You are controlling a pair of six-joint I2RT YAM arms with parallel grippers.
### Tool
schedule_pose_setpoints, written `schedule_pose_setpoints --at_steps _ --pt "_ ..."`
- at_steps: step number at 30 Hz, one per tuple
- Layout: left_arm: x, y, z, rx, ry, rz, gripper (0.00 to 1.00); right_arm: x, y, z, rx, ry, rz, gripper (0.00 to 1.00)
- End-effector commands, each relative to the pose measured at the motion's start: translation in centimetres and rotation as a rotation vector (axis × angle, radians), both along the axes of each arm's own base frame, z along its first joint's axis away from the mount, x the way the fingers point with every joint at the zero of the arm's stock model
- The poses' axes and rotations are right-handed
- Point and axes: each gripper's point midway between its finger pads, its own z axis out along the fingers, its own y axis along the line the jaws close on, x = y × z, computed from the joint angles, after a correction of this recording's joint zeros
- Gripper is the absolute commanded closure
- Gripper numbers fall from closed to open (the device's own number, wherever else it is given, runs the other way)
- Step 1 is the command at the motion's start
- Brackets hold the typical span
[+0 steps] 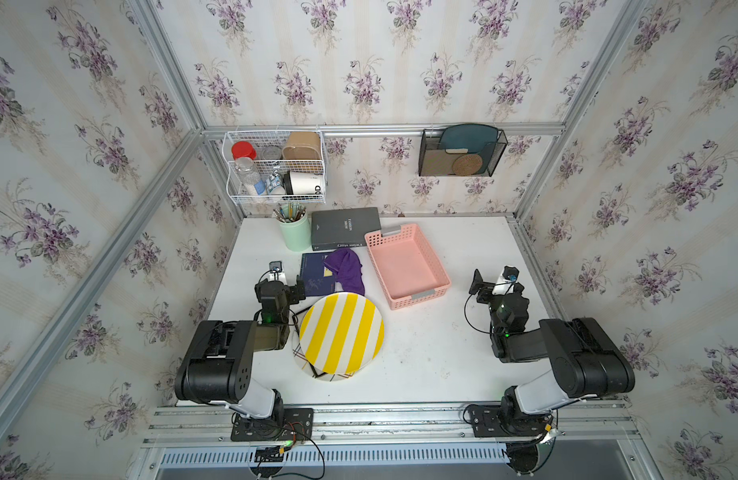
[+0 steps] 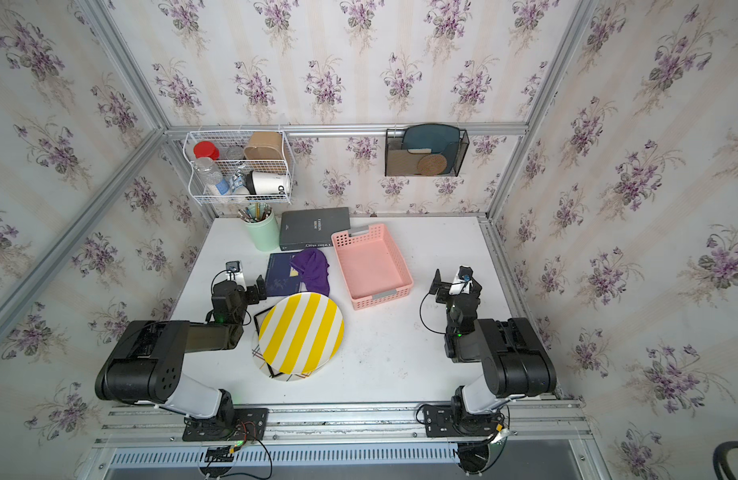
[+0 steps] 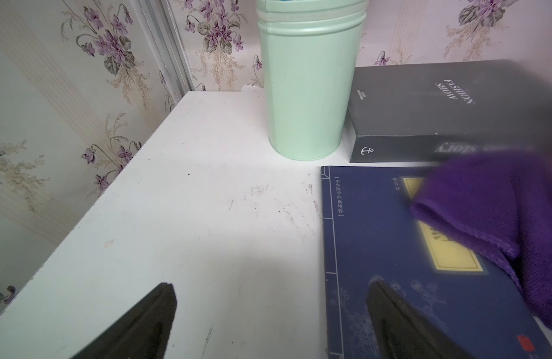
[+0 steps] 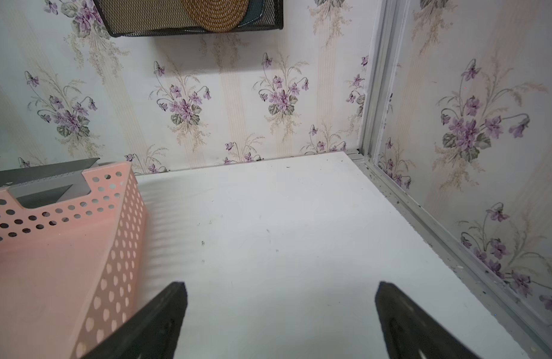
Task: Wipe the wet plate dry
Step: Reset both arms
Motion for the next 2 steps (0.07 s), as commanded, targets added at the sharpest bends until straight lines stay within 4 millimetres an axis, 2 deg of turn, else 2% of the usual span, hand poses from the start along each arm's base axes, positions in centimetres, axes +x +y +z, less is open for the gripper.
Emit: schedule_pose_setpoints --at_steps 1,2 --pt "0.26 0.06 0.73 -0.002 -0.034 0.001 0.00 -0.04 0.30 -0.20 -0.001 0.008 0.018 0.00" --pt "0.30 0.06 0.81 -0.002 -0.037 0.001 0.00 -0.18 0.27 -0.10 -0.004 0.002 0.017 0.00"
